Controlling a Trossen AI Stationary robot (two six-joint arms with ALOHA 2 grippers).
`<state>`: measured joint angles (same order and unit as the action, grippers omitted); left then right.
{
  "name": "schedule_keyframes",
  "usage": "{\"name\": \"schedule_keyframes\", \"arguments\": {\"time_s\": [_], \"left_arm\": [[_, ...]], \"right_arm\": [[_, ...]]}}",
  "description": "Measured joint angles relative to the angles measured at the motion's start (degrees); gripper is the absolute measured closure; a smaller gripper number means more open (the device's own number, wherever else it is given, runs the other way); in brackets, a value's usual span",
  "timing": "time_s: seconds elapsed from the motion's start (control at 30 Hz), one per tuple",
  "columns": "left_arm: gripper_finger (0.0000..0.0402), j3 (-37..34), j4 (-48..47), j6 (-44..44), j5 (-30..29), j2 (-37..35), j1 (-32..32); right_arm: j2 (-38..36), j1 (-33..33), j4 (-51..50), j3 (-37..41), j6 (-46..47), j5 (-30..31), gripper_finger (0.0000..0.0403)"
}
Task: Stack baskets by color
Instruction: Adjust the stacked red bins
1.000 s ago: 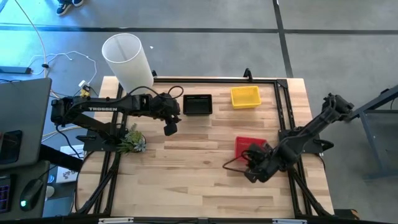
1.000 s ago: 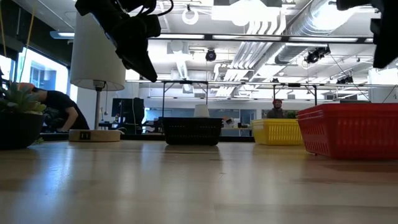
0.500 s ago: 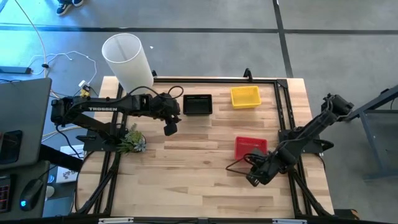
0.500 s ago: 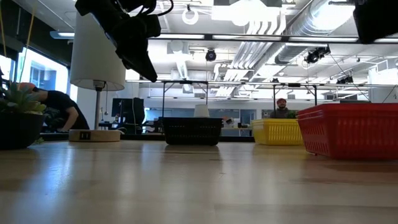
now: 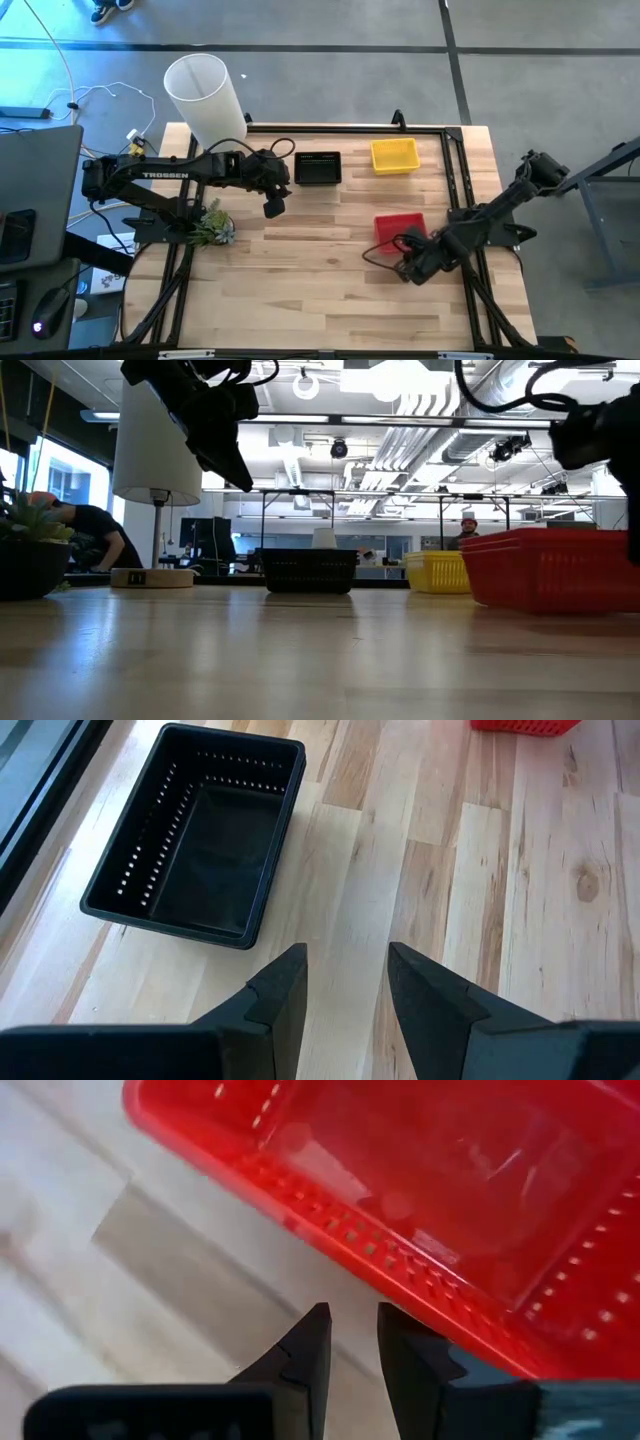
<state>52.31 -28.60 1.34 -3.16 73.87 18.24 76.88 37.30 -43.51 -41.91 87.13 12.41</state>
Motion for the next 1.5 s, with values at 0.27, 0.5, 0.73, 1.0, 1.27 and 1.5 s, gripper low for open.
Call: {"name": "schedule_keyframes", "arguments": {"time_s": [0.27,0.5,0.73,1.0,1.27,1.5], "left_arm": [[0.0273,0.0,0.0,0.0,0.0,0.0,0.0],[0.0273,0.0,0.0,0.0,0.0,0.0,0.0],[0.0273,0.0,0.0,0.0,0.0,0.0,0.0],[0.0273,0.0,-0.2,0.0,0.0,0.0,0.0],[0.0273,0.0,-0.2,0.0,0.0,0.0,0.0],[0.0273,0.0,-0.2,0.0,0.0,0.0,0.0]], "right_arm": [[0.0,-3.8,0.3,0.0,-3.3,2.9,0.0328],[0.0,-4.9,6.4,0.0,-3.6,1.5,0.0328],[0.0,-6.0,5.2,0.0,-3.3,7.8,0.0328],[0.0,-9.8,3.4,0.0,-4.4,9.7,0.0328],[0.0,-14.2,3.9,0.0,-6.6,10.3,0.0328],[0.0,-17.4,3.9,0.0,-7.9,12.3,0.0328]]}}
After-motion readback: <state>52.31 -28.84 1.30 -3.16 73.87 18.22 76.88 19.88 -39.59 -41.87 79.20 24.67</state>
